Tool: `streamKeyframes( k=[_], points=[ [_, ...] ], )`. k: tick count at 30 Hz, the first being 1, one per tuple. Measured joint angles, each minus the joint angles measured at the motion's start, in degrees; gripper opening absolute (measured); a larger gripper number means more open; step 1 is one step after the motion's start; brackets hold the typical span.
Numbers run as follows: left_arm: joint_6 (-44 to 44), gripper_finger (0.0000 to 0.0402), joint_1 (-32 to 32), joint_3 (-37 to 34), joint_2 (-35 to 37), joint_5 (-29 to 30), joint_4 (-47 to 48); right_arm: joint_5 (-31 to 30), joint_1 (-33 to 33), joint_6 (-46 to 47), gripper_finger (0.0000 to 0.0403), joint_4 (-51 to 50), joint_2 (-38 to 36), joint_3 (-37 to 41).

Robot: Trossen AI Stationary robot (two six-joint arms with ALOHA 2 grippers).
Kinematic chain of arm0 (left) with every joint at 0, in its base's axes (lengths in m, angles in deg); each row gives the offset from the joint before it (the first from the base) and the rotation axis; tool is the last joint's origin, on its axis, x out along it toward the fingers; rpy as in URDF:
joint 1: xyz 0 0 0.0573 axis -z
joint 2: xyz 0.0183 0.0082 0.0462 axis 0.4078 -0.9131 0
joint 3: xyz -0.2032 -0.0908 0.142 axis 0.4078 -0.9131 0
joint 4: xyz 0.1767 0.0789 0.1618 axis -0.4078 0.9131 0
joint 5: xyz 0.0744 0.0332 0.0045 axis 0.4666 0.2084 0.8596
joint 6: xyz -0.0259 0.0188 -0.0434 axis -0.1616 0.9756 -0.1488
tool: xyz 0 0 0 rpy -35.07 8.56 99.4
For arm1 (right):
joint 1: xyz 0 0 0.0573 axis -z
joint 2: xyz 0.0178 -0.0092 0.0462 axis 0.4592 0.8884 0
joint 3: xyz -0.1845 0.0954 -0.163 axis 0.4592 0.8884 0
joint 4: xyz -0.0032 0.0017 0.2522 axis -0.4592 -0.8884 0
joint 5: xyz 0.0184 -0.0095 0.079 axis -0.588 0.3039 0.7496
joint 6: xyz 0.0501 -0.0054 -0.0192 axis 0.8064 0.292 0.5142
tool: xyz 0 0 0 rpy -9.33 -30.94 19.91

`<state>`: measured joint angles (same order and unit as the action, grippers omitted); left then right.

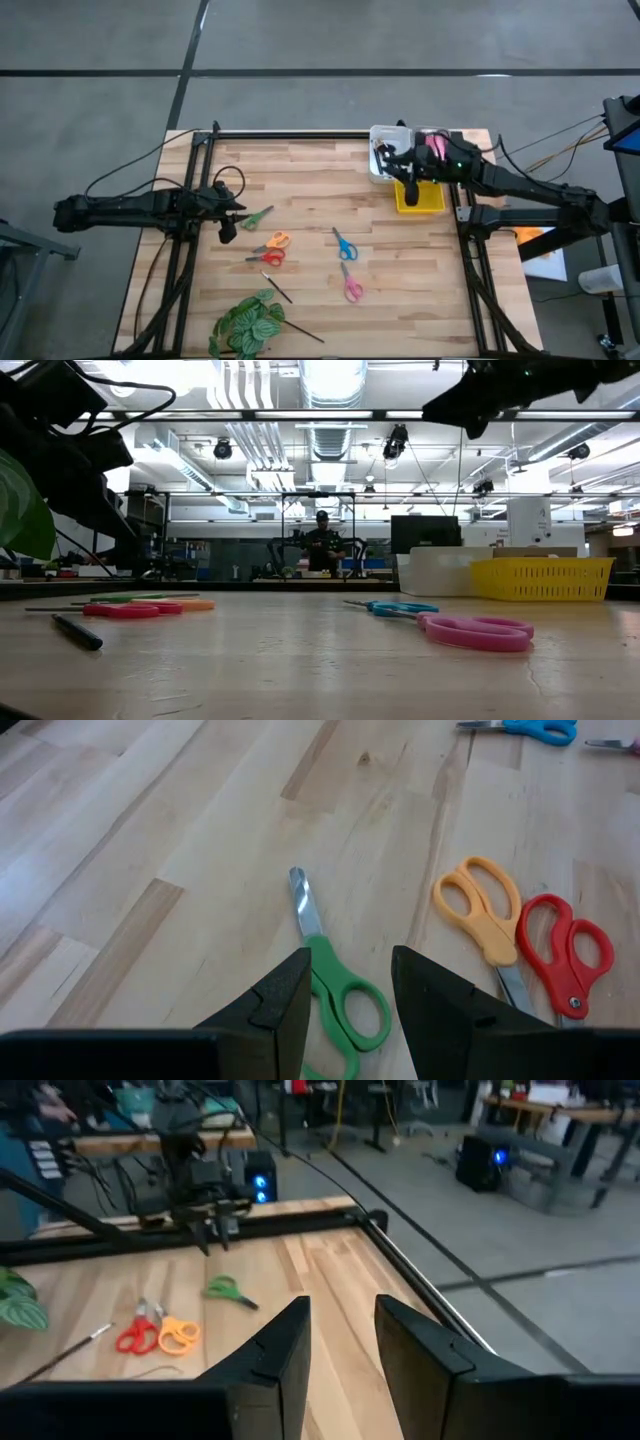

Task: Pick & Place Paint Supplies
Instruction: Put the black paint brush into the white bin

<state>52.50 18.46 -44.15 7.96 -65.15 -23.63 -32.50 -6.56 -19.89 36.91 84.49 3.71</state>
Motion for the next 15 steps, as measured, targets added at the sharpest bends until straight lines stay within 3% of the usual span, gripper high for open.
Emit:
streamKeyframes(
  k=[7, 15],
  points=[
    [0.2, 0.0145, 0.0, 0.0, 0.0, 0.0, 0.0, 0.6, -0.4, 0.0, 0.0113, 10.2, -4.2, 8.5],
    [0.1, 0.0145, 0.0, 0.0, 0.0, 0.0, 0.0, 1.3, -0.4, 0.0, 0.0113, 10.9, -6.8, 9.9]
  ],
)
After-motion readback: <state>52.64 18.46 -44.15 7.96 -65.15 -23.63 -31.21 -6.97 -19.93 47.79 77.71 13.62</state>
